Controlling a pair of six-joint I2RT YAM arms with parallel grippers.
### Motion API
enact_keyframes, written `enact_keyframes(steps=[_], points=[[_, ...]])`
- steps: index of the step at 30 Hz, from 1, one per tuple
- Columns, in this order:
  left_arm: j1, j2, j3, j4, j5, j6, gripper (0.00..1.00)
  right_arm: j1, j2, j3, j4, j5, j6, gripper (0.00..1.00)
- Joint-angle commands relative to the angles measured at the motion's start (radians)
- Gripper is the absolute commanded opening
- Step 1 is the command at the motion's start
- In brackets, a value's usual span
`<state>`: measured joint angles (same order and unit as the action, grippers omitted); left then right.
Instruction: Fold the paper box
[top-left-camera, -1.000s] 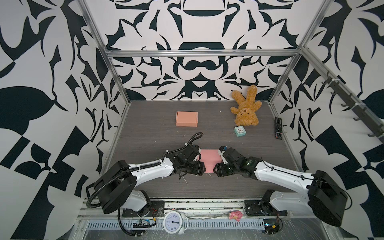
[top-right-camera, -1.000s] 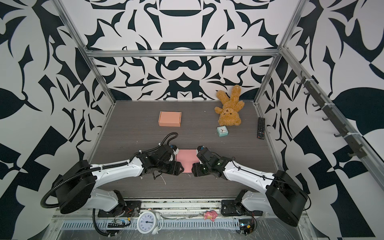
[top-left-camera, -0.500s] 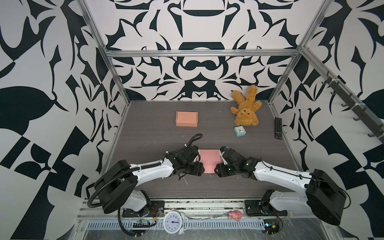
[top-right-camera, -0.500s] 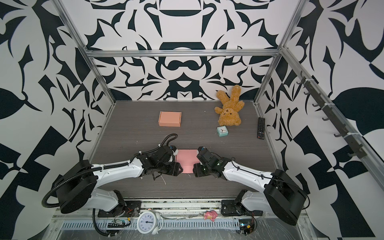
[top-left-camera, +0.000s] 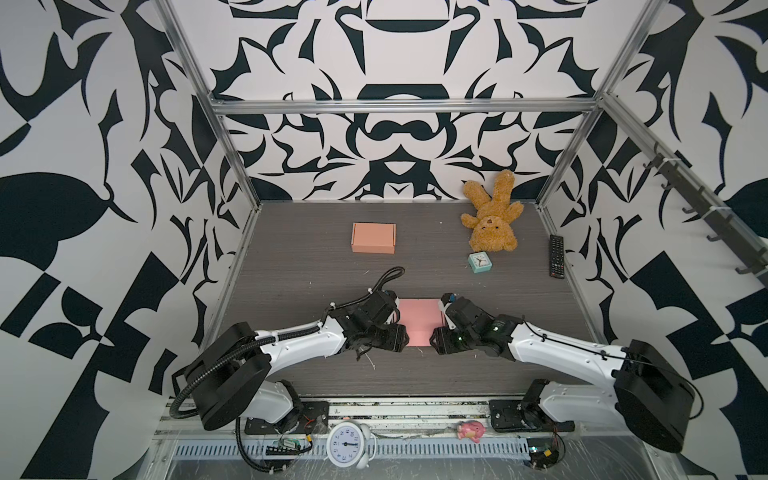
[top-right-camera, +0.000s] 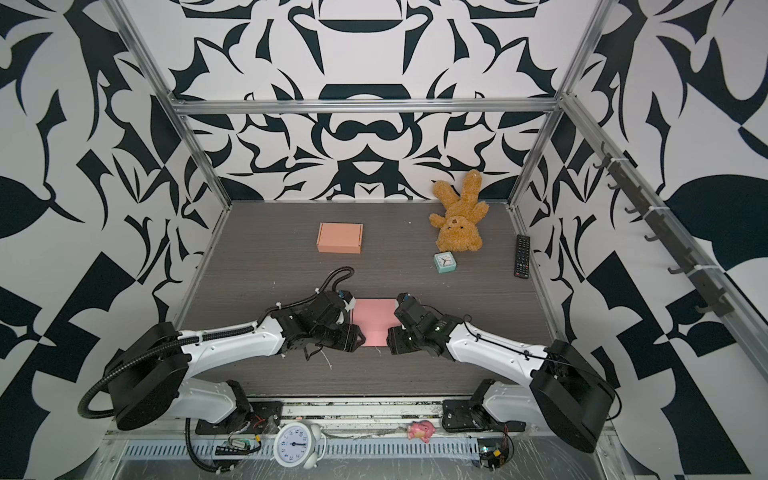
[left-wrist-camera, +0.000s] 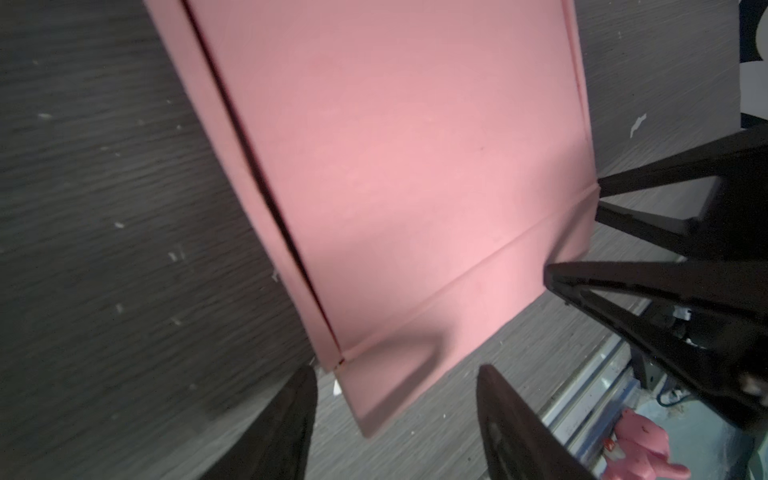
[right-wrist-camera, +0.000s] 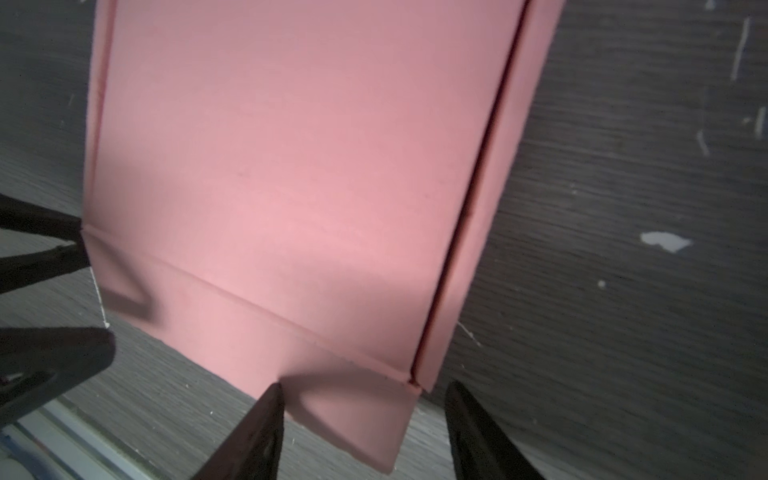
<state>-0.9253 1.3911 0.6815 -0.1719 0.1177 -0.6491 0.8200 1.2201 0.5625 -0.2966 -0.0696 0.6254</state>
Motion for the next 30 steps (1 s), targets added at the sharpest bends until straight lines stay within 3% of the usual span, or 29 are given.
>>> enact_keyframes(steps=[1,10,23,30], points=[[0.026,-0.041,0.035,-0.073,-0.007,0.048,0.65,0.004,-0.038,0.023,-0.040,0.030,-0.001,0.66],[0.178,0.081,0.201,-0.114,0.121,0.189,0.73,0.005,-0.046,0.063,-0.078,0.042,-0.017,0.68],[0.264,0.426,0.554,-0.170,0.282,0.298,0.79,0.005,-0.011,0.060,-0.066,0.029,-0.023,0.69],[0.266,0.497,0.599,-0.169,0.308,0.310,0.80,0.005,-0.008,0.034,-0.045,0.031,-0.018,0.69]])
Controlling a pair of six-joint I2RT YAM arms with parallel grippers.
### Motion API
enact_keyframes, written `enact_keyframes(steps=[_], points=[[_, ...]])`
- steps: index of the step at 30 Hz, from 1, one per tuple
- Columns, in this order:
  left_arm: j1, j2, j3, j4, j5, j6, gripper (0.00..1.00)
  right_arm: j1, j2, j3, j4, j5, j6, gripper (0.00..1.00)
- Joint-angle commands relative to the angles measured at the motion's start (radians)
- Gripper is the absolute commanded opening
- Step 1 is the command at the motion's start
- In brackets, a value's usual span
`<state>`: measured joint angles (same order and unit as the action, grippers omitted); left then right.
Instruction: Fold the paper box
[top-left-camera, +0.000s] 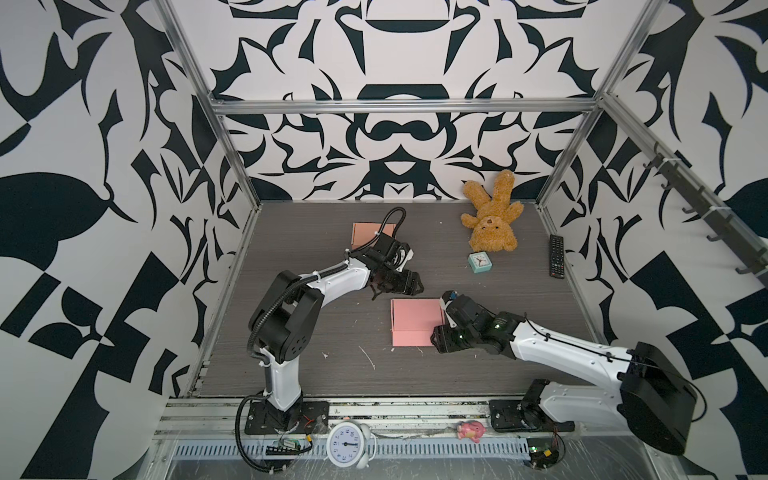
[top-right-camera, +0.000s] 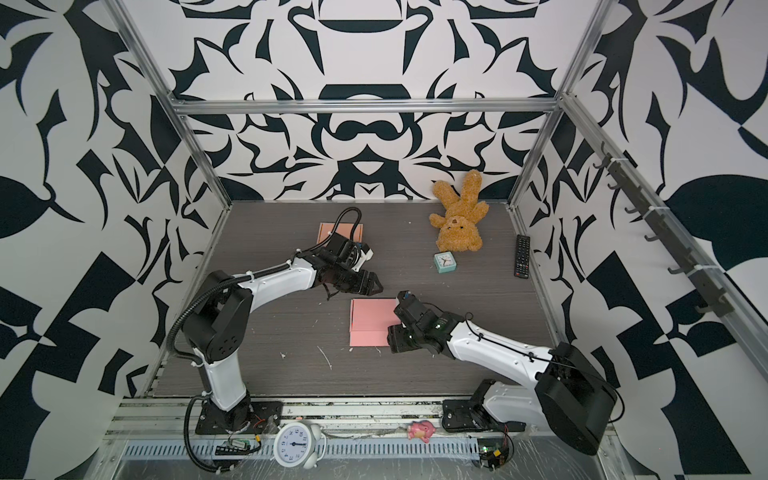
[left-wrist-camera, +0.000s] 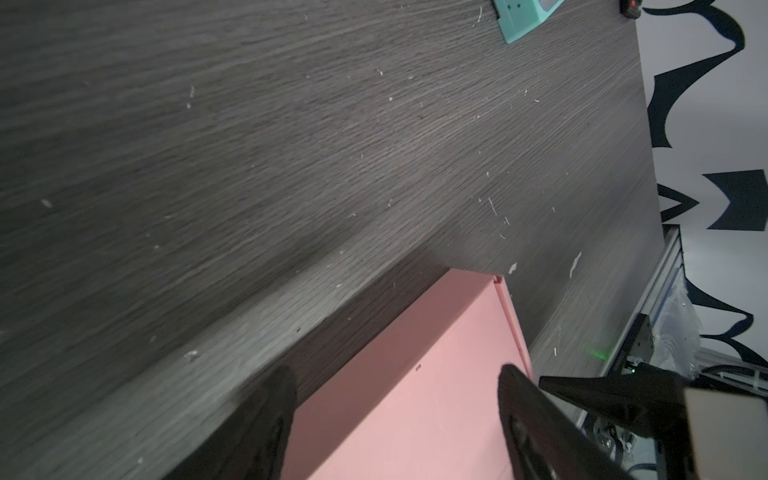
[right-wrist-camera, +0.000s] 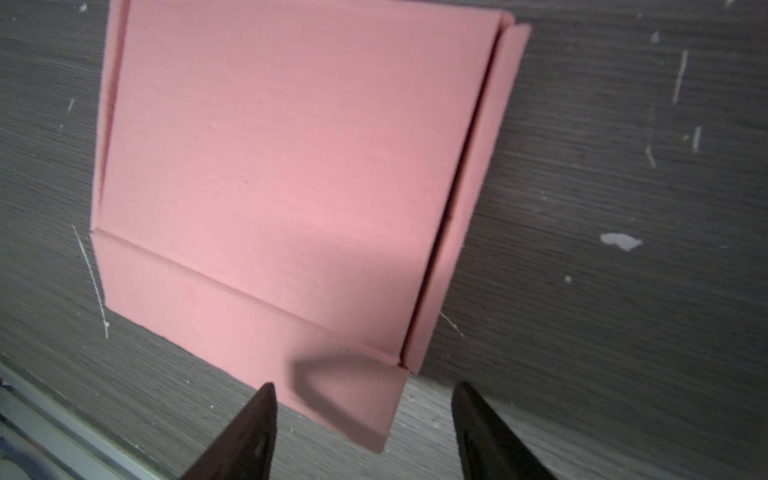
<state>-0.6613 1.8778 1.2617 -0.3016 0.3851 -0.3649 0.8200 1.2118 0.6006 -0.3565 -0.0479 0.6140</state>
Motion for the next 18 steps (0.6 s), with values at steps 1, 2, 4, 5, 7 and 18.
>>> enact_keyframes(steps=[1,2,4,5,7,18], points=[[0.002,0.013,0.016,-0.039,0.044,0.027,0.79,0.005,0.003,-0.007,0.019,0.009,-0.005,0.69],[0.002,0.015,0.012,-0.038,0.046,0.029,0.80,0.005,0.006,-0.009,0.023,0.008,-0.005,0.69],[0.002,0.017,0.003,-0.038,0.049,0.032,0.79,0.005,0.012,-0.012,0.028,0.009,-0.006,0.69],[0.002,0.015,-0.004,-0.037,0.051,0.031,0.79,0.005,0.013,-0.012,0.031,0.008,-0.007,0.69],[0.002,0.009,-0.020,-0.033,0.051,0.031,0.79,0.005,0.014,-0.012,0.036,0.009,-0.006,0.69],[0.002,-0.063,-0.108,-0.012,0.058,0.021,0.74,0.004,0.023,-0.017,0.044,0.019,-0.005,0.70]])
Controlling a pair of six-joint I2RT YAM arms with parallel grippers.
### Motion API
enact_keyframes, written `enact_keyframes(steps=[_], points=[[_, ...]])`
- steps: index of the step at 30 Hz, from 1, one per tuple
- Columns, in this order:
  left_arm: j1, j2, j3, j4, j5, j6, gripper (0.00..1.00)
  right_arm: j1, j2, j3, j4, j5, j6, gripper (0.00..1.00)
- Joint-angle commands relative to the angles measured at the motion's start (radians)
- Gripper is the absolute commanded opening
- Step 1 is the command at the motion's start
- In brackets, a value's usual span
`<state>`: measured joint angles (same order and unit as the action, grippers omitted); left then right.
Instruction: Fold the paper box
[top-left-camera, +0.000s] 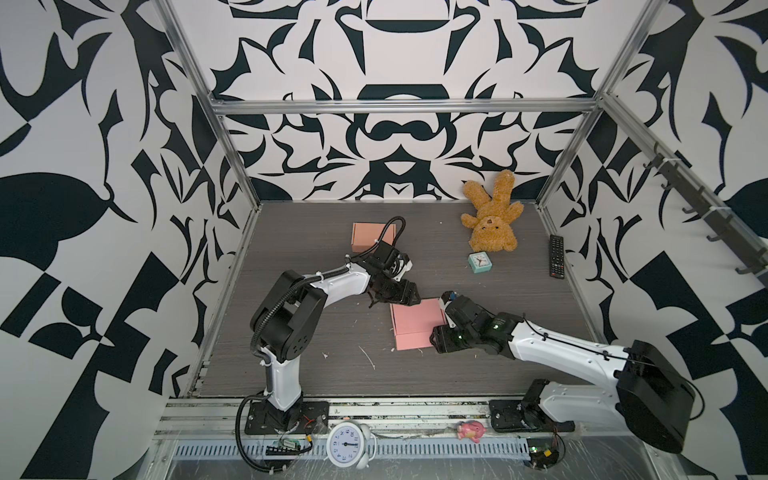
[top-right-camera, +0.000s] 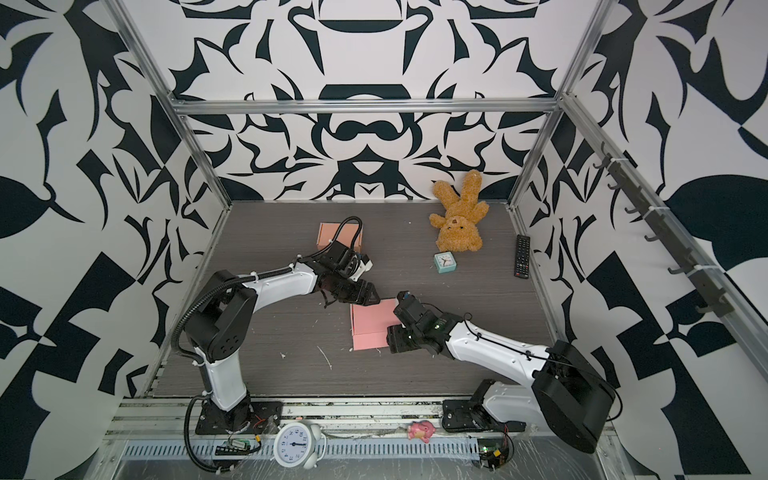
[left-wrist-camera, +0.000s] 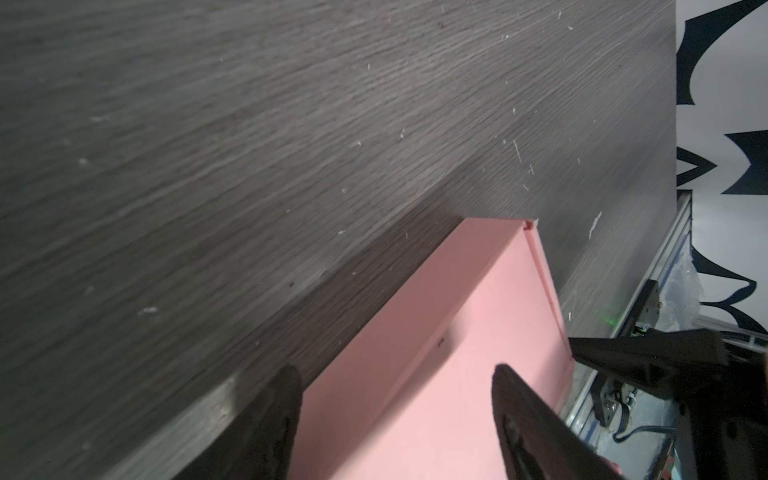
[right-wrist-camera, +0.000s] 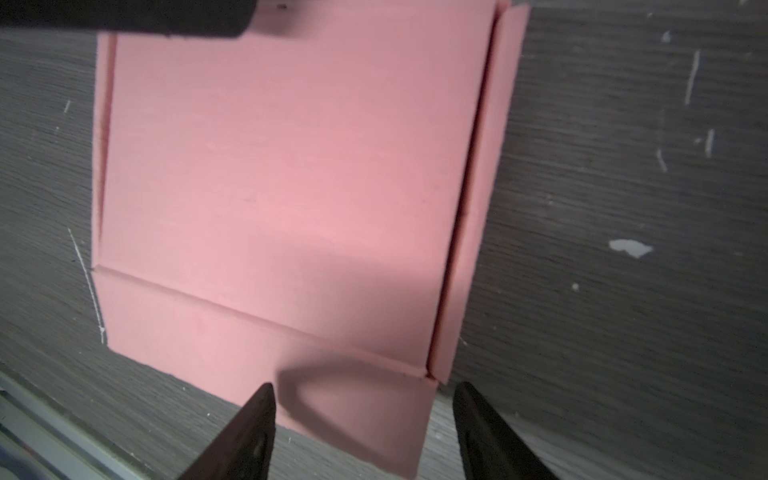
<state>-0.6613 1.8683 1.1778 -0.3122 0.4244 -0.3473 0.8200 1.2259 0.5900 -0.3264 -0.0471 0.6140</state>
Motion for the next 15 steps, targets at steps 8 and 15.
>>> enact_keyframes(steps=[8,15], points=[[0.000,-0.151,-0.149,0.038,0.035,-0.034,0.71,0.004,0.011,-0.016,0.015,0.039,-0.005,0.70],[-0.001,-0.224,-0.235,0.064,0.040,-0.060,0.69,0.000,0.024,-0.019,0.019,0.049,-0.014,0.70]])
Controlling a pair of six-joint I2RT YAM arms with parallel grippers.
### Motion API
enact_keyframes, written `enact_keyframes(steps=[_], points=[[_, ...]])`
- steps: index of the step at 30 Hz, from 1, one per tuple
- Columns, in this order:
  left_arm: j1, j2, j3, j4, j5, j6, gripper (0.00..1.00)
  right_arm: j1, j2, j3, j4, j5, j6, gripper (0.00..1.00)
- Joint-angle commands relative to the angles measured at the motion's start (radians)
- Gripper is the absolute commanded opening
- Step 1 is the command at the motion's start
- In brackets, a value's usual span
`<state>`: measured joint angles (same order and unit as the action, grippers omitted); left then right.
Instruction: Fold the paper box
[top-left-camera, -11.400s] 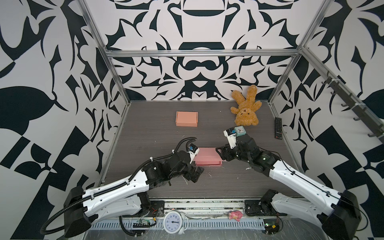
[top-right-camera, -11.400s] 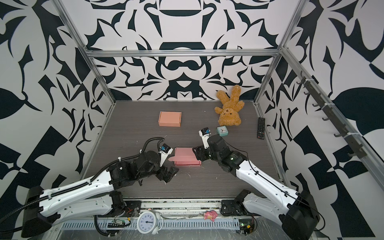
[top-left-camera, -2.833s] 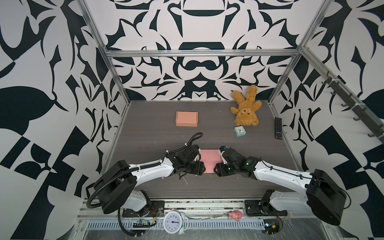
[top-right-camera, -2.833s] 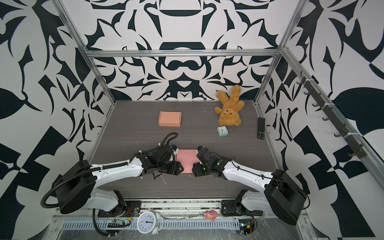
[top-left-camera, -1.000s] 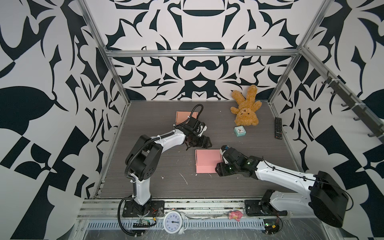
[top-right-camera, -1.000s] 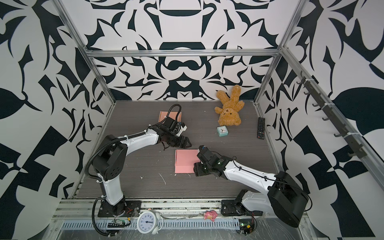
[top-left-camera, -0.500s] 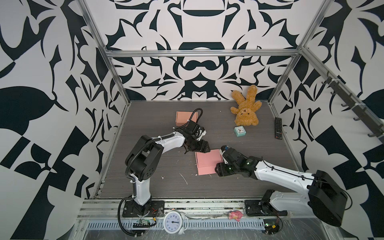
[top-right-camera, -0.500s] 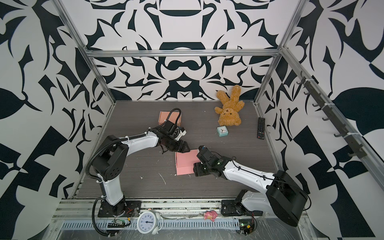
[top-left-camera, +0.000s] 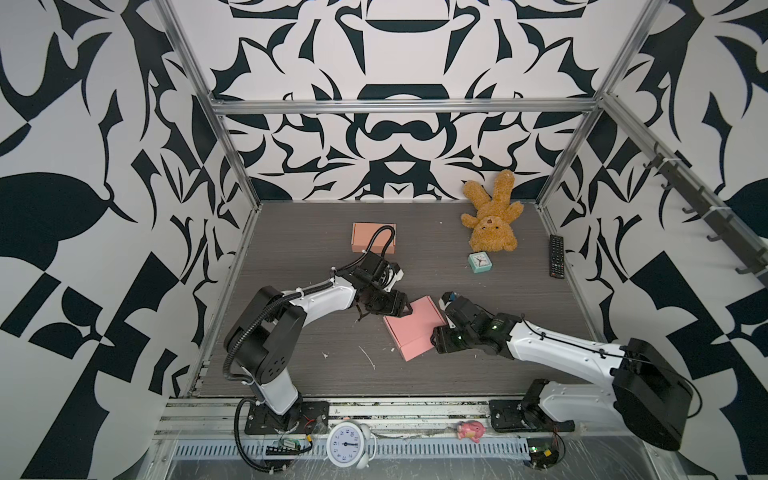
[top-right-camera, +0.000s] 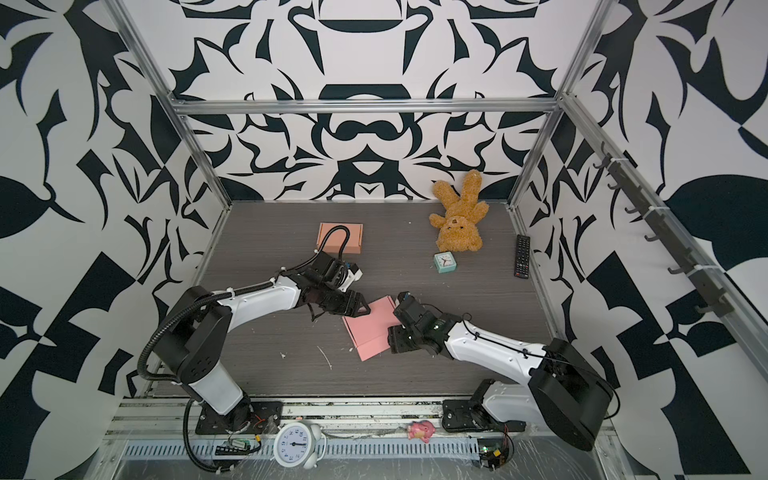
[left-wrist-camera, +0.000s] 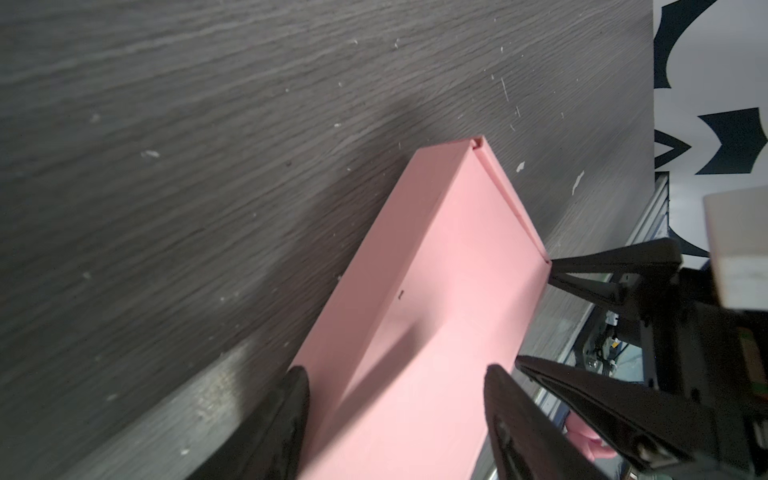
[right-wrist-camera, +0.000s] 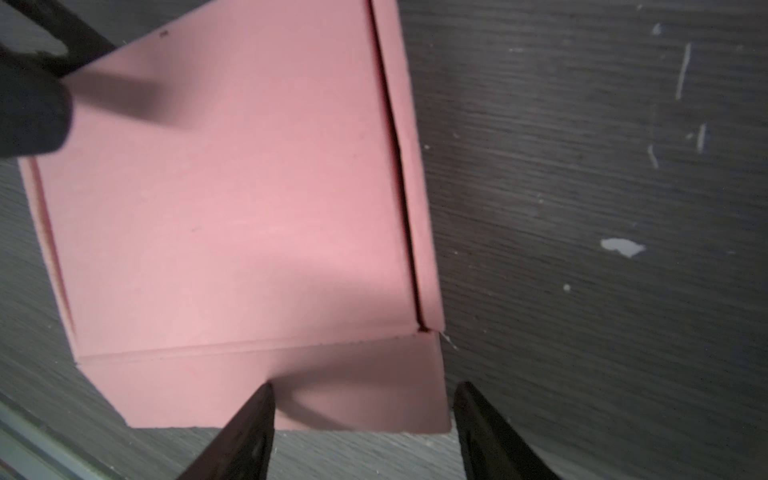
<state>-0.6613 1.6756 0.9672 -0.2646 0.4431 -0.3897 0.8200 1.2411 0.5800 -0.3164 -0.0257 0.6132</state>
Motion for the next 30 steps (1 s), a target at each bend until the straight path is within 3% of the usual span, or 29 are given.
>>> enact_keyframes(steps=[1,15,30], points=[[-0.003,-0.033,-0.031,0.019,0.024,-0.021,0.69,0.000,0.013,-0.009,0.013,0.029,-0.016,0.70],[-0.027,-0.101,-0.138,0.057,0.024,-0.063,0.68,-0.009,0.069,0.025,0.027,0.038,-0.047,0.70],[-0.043,-0.215,-0.248,0.068,0.006,-0.112,0.67,-0.021,0.195,0.167,0.026,0.031,-0.115,0.71]])
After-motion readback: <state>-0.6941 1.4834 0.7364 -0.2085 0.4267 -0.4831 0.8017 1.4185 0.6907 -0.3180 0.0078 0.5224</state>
